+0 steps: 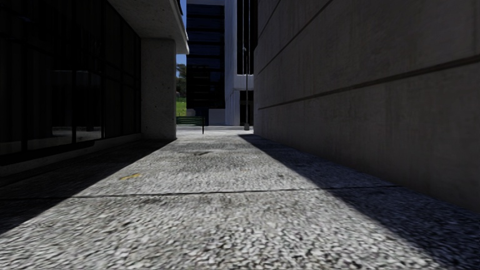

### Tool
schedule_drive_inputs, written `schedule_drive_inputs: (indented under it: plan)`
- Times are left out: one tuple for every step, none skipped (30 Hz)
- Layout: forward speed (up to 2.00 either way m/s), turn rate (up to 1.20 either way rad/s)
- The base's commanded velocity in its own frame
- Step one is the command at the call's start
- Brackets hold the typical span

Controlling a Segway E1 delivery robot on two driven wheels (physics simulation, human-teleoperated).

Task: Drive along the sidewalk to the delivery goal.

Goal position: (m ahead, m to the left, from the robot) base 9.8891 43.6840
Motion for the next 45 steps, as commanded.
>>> schedule_drive_inputs:
  plan:
    - [2.0,0.43]
    - [2.0,0.43]
    - [2.0,0.43]
    - [2.0,0.43]
    - [2.0,0.43]
    - [2.0,0.4]
    - [2.0,0.22]
    - [2.0,0.02]
    - [2.0,0.02]
    - [2.0,0.0]
    - [2.0,0.0]
    - [2.0,0.0]
    - [2.0,0.0]
    - [2.0,0.0]
    - [2.0,0.0]
    - [2.0,0.0]
    - [2.0,0.0]
    - [2.0,0.0]
    - [2.0,0.0]
    - [2.0,0.0]
    - [2.0,0.0]
    - [2.0,0.0]
    - [2.0,0.0]
    - [2.0,0.0]
    - [2.0,0.0]
    - [2.0,0.0]
    - [2.0,0.0]
    - [2.0,0.0]
    - [2.0,0.0]
    - [2.0,0.0]
    - [2.0,0.0]
    - [2.0,0.0]
    - [2.0,0.0]
    - [2.0,0.0]
    - [2.0,0.0]
    - [2.0,0.0]
    - [2.0,0.0]
    - [2.0,0.0]
    - [2.0,0.0]
    - [2.0,0.0]
    - [2.0,0.0]
    - [2.0,0.0]
    - [2.0,0.0]
    - [2.0,0.0]
    - [2.0,0.0]
